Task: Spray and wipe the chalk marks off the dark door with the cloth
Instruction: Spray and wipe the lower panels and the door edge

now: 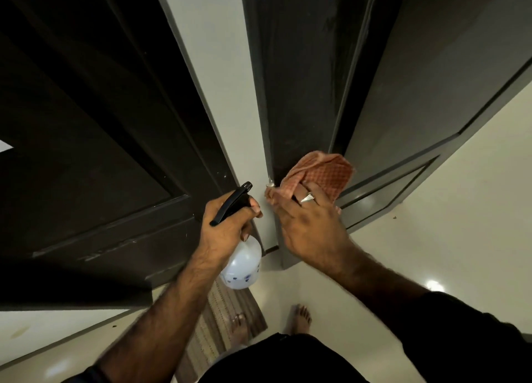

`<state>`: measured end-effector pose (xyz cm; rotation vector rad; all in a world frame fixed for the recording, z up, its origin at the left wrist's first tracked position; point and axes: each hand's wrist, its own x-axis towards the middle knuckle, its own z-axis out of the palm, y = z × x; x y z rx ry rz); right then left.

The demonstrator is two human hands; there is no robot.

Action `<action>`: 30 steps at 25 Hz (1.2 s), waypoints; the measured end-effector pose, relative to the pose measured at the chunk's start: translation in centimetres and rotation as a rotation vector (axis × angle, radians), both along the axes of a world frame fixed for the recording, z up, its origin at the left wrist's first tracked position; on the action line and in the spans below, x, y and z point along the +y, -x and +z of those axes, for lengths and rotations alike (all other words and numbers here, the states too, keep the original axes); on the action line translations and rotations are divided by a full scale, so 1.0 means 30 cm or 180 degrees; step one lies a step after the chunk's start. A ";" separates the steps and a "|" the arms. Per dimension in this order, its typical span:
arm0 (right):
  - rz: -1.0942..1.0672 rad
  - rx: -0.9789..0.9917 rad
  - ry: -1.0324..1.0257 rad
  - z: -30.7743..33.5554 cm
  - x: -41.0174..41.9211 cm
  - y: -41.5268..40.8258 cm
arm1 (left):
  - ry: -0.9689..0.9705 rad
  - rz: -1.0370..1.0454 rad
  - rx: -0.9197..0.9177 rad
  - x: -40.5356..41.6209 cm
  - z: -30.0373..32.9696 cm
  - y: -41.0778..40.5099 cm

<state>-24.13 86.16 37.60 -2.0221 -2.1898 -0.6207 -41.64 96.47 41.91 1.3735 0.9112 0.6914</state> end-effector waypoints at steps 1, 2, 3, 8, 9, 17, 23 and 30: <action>0.0123 -0.0360 0.0289 -0.001 -0.007 -0.001 | -0.0008 -0.0032 -0.0002 0.010 0.003 -0.001; 0.0210 -0.0575 0.0337 0.001 -0.013 -0.004 | 0.0002 -0.0067 -0.0021 0.018 0.008 0.004; 0.0214 -0.0610 0.0188 -0.009 -0.019 -0.019 | 0.0026 -0.0099 -0.0051 0.027 0.014 0.010; -0.0822 0.1826 -0.1001 0.004 0.004 -0.060 | 0.0048 -0.0276 -0.0054 0.089 0.017 0.086; -0.1298 0.3035 -0.1215 0.018 0.025 -0.045 | 0.0039 -0.0310 -0.0051 0.102 0.016 0.102; -0.0999 0.0804 -0.0802 -0.072 -0.001 0.034 | 0.0020 -0.0486 -0.0056 0.166 0.012 0.118; -0.0214 0.0126 -0.0232 -0.076 -0.022 -0.051 | 0.0100 -0.0646 -0.0101 0.154 0.017 0.041; -0.2170 0.6807 -0.1677 0.025 0.083 -0.006 | -0.0038 -0.0665 0.0095 0.146 0.024 -0.001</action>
